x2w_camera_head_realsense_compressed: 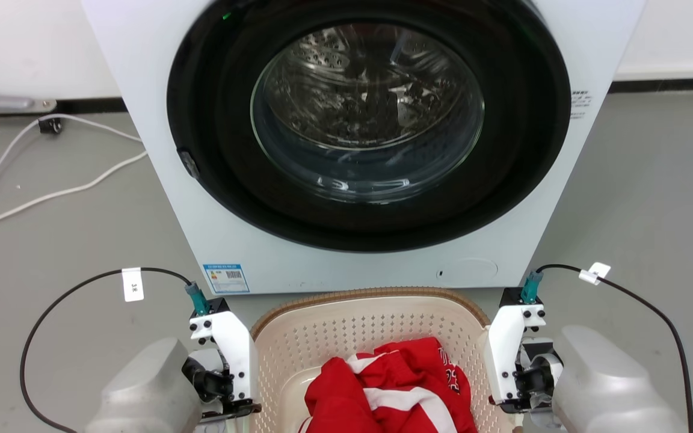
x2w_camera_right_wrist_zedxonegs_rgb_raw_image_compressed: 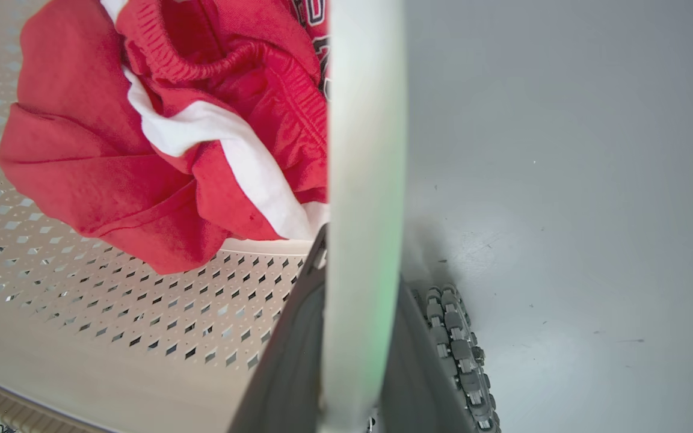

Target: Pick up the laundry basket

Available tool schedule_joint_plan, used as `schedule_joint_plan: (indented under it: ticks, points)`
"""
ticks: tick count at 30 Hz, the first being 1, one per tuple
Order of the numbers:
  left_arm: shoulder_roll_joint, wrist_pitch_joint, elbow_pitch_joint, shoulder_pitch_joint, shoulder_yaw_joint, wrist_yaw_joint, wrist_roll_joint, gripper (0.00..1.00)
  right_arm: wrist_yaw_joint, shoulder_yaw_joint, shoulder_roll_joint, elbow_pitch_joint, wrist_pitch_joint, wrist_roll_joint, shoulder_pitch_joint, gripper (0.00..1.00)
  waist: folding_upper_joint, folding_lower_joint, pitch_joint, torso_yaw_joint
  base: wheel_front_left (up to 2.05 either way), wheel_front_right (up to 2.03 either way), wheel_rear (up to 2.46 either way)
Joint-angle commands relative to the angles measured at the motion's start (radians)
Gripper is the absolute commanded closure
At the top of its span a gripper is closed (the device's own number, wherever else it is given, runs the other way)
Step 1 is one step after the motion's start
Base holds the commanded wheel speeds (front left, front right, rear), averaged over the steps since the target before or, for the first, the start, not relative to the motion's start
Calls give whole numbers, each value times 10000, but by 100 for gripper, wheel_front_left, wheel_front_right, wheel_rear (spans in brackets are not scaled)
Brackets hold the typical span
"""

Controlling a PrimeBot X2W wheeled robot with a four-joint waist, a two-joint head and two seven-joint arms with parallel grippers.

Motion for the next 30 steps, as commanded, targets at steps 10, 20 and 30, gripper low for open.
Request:
schedule_joint_plan:
  ticks: [10, 20, 30]
  points:
    - [-284, -12, 12, 362, -44, -51, -182, 100, 35, 57, 169, -71, 66, 113, 441, 100, 0, 3, -764, -13, 0, 0, 0]
    - [-336, -118, -52, 470, -54, -51, -268, 100, 35, -161, 175, -71, 23, -117, 587, 100, 0, 3, -914, 24, 0, 0, 0]
    - [-360, -182, -110, 490, -102, -58, -297, 100, 35, -188, 178, -72, -10, -35, 507, 100, 0, 3, -903, 18, 0, 0, 0]
